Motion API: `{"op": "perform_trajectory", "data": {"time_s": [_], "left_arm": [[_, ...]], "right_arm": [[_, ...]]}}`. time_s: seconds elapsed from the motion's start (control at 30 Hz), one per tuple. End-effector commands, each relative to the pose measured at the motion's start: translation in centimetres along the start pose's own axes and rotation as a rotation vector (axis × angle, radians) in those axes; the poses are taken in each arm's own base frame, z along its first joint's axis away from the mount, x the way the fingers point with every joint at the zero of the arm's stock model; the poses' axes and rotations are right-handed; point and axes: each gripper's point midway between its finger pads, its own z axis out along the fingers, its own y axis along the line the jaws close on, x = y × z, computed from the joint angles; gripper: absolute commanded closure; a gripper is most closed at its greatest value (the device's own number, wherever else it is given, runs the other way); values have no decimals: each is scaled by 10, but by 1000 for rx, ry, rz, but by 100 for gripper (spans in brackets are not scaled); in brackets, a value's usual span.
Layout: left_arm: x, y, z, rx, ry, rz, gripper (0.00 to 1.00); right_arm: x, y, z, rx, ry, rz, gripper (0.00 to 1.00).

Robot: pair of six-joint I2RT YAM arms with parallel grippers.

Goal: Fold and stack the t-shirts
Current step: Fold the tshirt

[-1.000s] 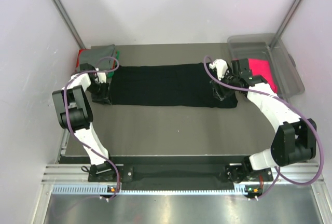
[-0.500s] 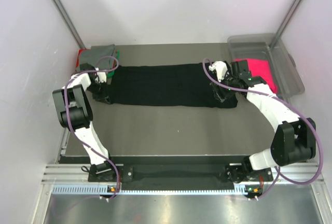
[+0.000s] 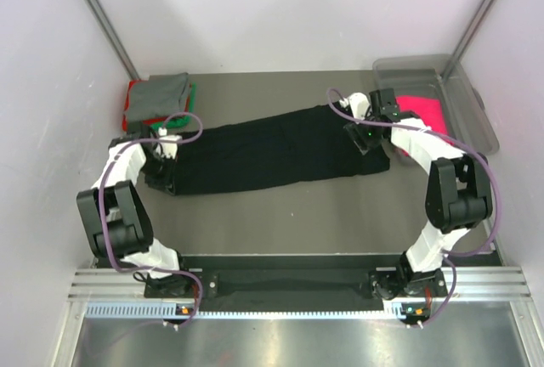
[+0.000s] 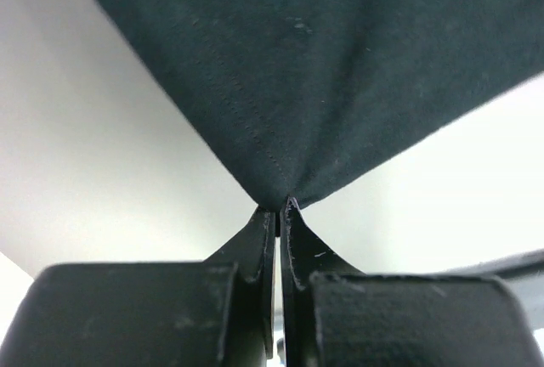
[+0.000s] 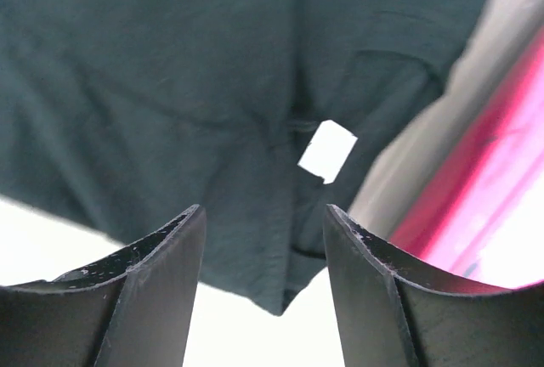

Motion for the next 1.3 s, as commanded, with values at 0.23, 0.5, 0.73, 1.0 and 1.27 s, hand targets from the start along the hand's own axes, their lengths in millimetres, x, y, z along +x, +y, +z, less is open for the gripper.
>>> {"op": "perform_trajectory", "data": {"time_s": [0.23,0.5,0.73,1.0,1.27], "left_arm": [[75,-21,-18,25,149,131,100],[90,-28,-29,29,165,153,100],[100,-28,-40,-10,162,169,100],[97,-30,-42,-6,151,162,100],[92,-34,-45,14,119,179,100]], "right_arm": [[-57,-53,5,117,-104,54,41],[-63,-63,35,113,-58,75,41],[-65,-76,64,140,-7,94,42],[-58,-77,85,128,50,103,44],[-45,-76,116,93,125,108,58]]}}
